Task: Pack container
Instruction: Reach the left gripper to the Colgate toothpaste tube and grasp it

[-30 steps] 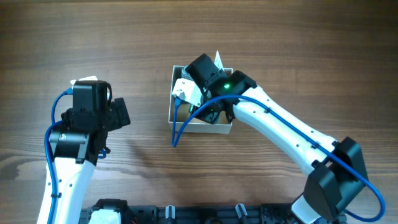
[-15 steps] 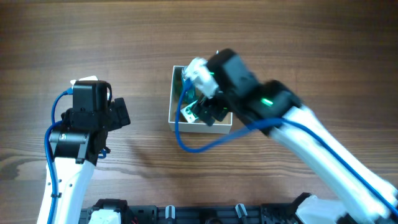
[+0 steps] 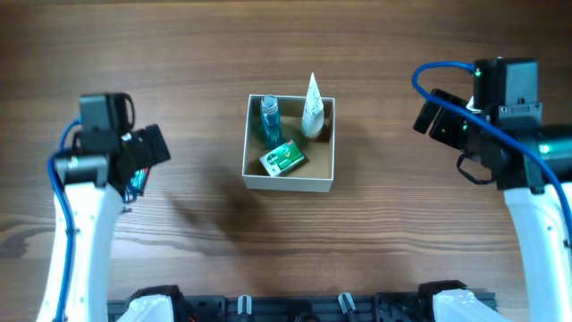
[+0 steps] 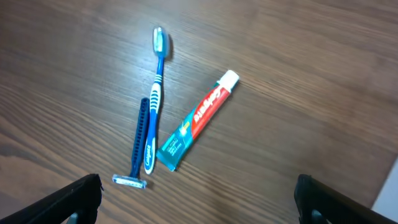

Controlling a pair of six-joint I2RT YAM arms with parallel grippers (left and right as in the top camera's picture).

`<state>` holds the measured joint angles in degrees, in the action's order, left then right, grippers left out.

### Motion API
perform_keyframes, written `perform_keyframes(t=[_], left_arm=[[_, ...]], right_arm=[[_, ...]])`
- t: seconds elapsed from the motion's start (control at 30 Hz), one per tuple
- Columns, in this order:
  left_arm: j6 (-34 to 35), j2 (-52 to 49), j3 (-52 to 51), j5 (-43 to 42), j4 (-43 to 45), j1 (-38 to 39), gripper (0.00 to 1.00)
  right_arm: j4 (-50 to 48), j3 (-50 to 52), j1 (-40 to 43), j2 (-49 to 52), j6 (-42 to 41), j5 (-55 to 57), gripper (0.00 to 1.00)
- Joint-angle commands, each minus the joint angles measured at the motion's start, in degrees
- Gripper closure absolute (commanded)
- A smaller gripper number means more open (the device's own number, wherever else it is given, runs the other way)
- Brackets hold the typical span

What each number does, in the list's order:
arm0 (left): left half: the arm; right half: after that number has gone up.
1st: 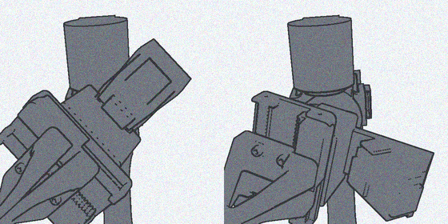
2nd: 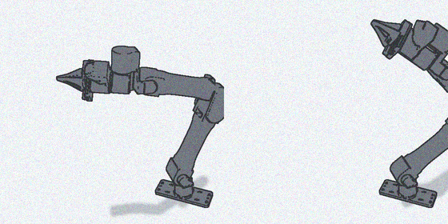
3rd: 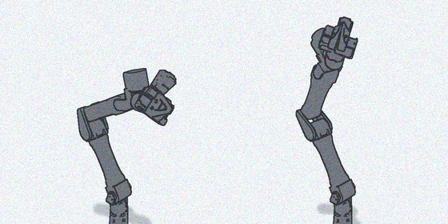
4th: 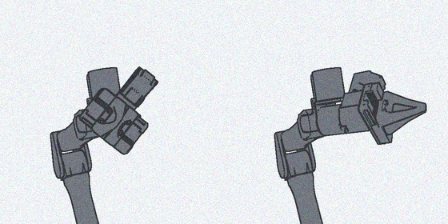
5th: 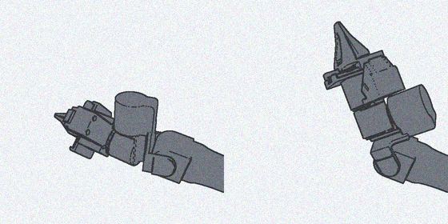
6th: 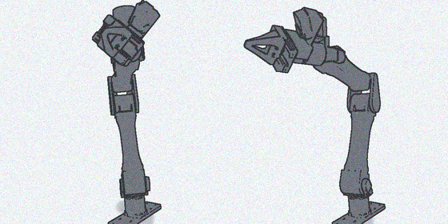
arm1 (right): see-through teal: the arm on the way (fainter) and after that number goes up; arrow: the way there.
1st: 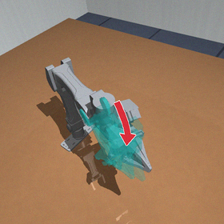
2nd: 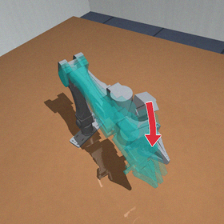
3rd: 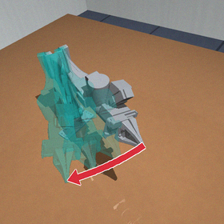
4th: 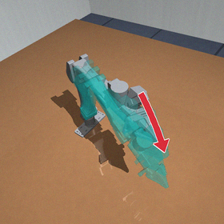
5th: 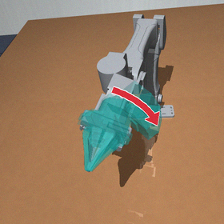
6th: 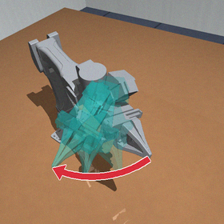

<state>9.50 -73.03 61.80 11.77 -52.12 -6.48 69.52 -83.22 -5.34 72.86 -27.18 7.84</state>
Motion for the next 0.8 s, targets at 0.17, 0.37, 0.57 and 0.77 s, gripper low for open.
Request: perform_keyframes(t=[0.17, 0.37, 0.57, 0.77], left_arm=[[-8.11, -18.51, 3.96, -7.65, 4.44, -4.68, 0.0], [-13.86, -27.69, 3.93, -7.45, 8.41, -4.68, 0.0], [-17.07, -34.62, 3.89, -10.03, 12.17, -4.68, 0.0], [-18.56, -36.5, 3.89, -14.78, 13.64, -4.68, 0.0]], right_arm=[[0.61, 0.44, 0.22, 3.72, 1.64, -1.92, 0.0], [0.85, 0.44, 0.22, 3.72, 2.84, -1.95, 0.0], [1.73, 0.44, 0.22, 3.72, 3.19, -1.95, 0.0], [2.03, 0.44, 0.22, 3.72, 3.23, -1.92, 0.0]])
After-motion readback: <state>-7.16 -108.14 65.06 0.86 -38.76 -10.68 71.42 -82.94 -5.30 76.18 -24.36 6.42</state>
